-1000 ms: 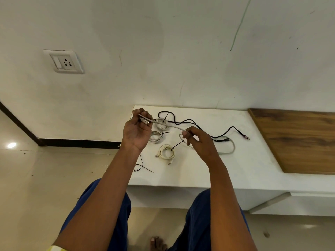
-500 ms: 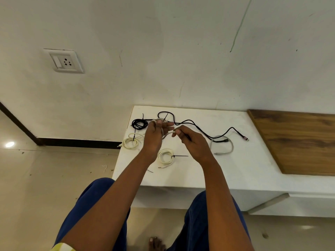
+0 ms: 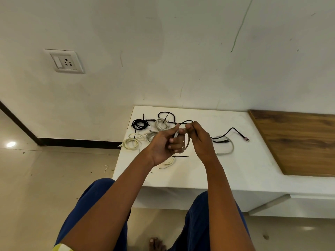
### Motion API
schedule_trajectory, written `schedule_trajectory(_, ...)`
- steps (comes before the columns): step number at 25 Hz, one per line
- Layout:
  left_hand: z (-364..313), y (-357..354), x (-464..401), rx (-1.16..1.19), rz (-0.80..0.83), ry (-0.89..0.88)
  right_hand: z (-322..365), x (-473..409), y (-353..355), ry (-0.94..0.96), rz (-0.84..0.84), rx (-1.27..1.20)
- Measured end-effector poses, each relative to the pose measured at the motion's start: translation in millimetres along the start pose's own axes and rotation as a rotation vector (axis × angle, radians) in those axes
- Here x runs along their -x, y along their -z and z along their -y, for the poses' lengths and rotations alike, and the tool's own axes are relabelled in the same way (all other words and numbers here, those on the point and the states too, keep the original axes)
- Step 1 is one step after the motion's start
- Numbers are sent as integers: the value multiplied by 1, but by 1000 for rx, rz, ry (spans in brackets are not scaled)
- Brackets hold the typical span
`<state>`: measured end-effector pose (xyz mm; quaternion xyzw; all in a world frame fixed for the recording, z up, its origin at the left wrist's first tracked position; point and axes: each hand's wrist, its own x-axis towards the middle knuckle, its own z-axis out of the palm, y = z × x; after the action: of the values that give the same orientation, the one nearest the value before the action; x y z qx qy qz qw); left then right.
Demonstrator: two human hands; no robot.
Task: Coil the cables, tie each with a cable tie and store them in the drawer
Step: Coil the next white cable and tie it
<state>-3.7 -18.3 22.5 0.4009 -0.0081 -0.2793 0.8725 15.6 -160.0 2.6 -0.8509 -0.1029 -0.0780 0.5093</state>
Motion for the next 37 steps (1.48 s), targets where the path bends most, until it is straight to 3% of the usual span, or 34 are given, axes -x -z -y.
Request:
schedule_trajectory(3,-15,3,5,267,119,-60,-4,-1,0,-15,-23,22)
schedule_trajectory(10,-35,9,18,604,197,-272,-13,2,0,-88,49,165)
schedule_trajectory(13,-54,23,27,760,122,-497,-21,5,9,-134,143,248)
schedule_trajectory(15,-63,36,32,788,-23,-583,-22,7,12,-164,153,236)
schedule_trajectory(19,-61,49,30,656,-326,-651,-10,5,14,-169,133,145)
schedule_trajectory(24,-52,52,19,565,-485,-619,10,10,15,-75,255,-94)
schedule_trajectory(29,-32,45,0,89,-759,-533,26,14,8,-30,326,-220)
schedule_trajectory(37,9,27,-9,-666,-538,-352,28,13,11,14,151,-288)
